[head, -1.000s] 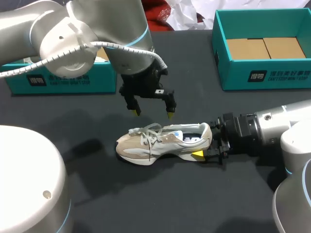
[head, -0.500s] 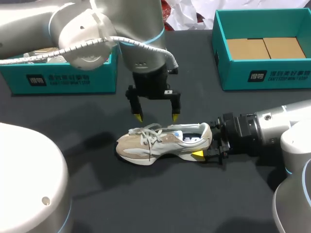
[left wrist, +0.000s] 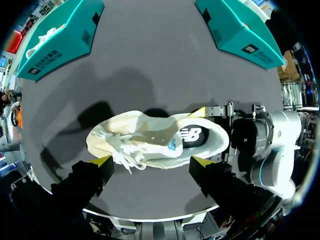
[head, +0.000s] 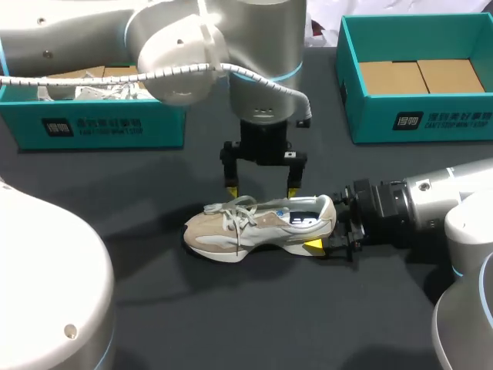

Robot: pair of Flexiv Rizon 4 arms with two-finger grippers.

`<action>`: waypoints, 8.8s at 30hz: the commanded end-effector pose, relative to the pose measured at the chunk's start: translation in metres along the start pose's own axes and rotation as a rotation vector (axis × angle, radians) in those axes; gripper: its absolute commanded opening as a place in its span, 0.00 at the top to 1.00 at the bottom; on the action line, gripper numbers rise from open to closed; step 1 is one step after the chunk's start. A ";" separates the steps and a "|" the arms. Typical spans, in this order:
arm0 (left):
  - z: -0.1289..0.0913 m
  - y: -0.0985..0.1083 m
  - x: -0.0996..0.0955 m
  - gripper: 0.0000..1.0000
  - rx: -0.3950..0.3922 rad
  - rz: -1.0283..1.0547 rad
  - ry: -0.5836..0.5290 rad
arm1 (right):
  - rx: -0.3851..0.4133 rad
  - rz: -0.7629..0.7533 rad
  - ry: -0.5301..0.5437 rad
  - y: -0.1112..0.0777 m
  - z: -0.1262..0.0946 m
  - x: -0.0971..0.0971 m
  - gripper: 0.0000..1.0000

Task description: Take the shoe out of the shoebox, open the shoe tongue, remove and reinsert the insole, then place the shoe into the shoebox

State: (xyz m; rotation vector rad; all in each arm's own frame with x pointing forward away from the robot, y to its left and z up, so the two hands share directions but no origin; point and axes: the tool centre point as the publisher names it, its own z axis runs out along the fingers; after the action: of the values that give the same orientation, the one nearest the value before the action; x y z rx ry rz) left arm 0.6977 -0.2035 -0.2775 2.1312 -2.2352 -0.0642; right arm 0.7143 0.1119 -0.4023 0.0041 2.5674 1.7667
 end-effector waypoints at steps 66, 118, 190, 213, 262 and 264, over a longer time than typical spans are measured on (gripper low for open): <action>0.080 -0.007 0.012 0.14 -0.191 -0.081 -0.512 | 0.004 0.000 -0.002 -0.001 0.004 -0.001 1.00; 0.039 -0.003 0.012 0.79 -0.160 -0.101 -0.484 | 0.004 0.000 -0.002 -0.001 0.004 -0.001 1.00; 0.067 0.022 -0.108 1.00 -0.148 -0.275 0.032 | 0.004 0.000 -0.002 -0.001 0.004 -0.001 1.00; 0.085 0.011 -0.121 1.00 -0.172 -0.327 -0.088 | 0.004 0.000 -0.002 -0.001 0.004 -0.001 1.00; -0.046 -0.001 -0.057 0.64 0.108 -0.078 0.077 | 0.004 0.000 -0.002 -0.001 0.004 -0.001 1.00; -0.051 -0.002 -0.051 0.64 0.114 -0.050 0.087 | 0.004 0.000 -0.002 -0.001 0.004 -0.001 1.00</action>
State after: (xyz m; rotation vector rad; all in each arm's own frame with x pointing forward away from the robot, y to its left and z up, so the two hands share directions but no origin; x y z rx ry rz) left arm 0.7061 -0.1480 -0.2328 2.2085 -2.1739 0.1569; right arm 0.7153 0.1137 -0.4024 0.0042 2.5678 1.7658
